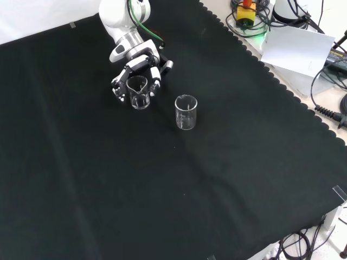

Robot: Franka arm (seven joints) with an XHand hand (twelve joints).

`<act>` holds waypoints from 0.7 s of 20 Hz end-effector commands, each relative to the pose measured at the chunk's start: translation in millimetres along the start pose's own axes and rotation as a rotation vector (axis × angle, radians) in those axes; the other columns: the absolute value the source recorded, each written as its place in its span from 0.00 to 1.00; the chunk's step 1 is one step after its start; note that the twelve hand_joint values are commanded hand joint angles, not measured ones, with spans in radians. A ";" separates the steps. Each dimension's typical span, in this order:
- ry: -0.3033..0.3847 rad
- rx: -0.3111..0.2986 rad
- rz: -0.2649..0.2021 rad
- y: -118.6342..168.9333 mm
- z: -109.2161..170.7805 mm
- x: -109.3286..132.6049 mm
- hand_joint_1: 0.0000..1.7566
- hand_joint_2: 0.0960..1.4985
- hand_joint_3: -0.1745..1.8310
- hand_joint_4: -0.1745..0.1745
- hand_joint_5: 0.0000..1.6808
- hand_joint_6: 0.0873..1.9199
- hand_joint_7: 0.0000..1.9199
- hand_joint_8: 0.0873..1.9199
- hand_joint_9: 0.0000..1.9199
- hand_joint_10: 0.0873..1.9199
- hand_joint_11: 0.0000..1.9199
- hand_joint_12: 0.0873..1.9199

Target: Pick up the beaker on the right.

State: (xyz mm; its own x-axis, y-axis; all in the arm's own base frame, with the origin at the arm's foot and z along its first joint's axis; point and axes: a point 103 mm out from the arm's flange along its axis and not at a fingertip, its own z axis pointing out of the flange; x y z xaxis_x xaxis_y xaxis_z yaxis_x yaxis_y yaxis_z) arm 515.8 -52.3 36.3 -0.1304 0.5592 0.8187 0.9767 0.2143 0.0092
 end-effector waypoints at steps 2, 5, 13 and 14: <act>0.014 -0.019 0.012 -0.7 0.9 -1.3 0.66 0.28 0.46 0.37 0.27 0.49 0.27 0.37 0.36 0.27 0.09 0.69; 0.011 -0.029 0.016 -1.4 0.1 -2.1 0.67 0.29 0.47 0.37 0.32 0.51 0.30 0.38 0.39 0.27 0.11 0.68; 0.009 -0.151 0.030 -1.8 -14.9 5.7 0.80 0.43 0.38 0.06 0.65 0.46 0.59 0.46 0.72 0.15 0.54 0.44; -0.015 -0.141 0.014 0.1 -19.0 10.5 0.80 0.46 0.33 0.03 0.68 0.40 0.59 0.45 0.73 0.14 0.56 0.42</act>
State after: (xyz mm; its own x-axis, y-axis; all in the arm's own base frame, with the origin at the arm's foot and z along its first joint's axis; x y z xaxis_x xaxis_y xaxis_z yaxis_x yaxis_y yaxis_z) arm 513.9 -55.9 37.6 -0.0892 0.5437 0.8345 0.9929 0.1149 0.0313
